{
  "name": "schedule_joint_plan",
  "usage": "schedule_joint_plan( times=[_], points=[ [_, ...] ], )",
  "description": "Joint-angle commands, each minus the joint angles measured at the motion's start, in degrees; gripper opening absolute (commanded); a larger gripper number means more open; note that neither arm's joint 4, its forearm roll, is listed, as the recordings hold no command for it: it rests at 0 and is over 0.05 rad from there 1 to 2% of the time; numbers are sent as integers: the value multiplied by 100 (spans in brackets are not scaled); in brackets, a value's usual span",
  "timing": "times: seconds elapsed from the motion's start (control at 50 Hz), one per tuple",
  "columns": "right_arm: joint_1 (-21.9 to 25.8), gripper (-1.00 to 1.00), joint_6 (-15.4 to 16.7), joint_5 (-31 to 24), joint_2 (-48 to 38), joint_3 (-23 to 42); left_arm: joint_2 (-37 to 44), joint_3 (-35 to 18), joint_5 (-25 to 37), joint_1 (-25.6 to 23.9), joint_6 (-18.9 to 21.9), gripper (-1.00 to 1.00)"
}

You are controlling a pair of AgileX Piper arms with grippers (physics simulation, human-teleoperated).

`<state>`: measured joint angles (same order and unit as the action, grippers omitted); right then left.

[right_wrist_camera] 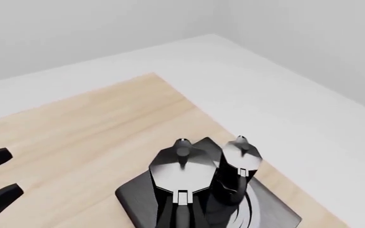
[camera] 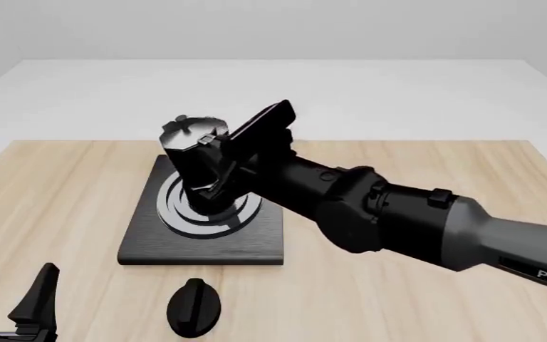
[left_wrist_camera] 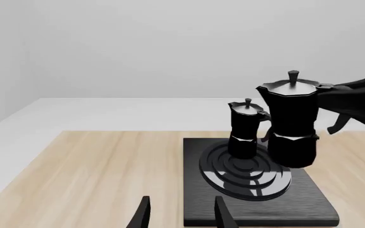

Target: Put both moka pots on the stove.

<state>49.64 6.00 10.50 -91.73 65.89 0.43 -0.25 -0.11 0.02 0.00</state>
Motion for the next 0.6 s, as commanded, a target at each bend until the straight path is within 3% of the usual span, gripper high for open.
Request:
schedule_joint_plan(
  times=[0.02,0.6],
  points=[
    [47,-100,-39,60,-168,338,0,0,0,0,-1,100],
    [84,-100,-236,115,-843,841,1,0,0,0,-1,100]
  ],
)
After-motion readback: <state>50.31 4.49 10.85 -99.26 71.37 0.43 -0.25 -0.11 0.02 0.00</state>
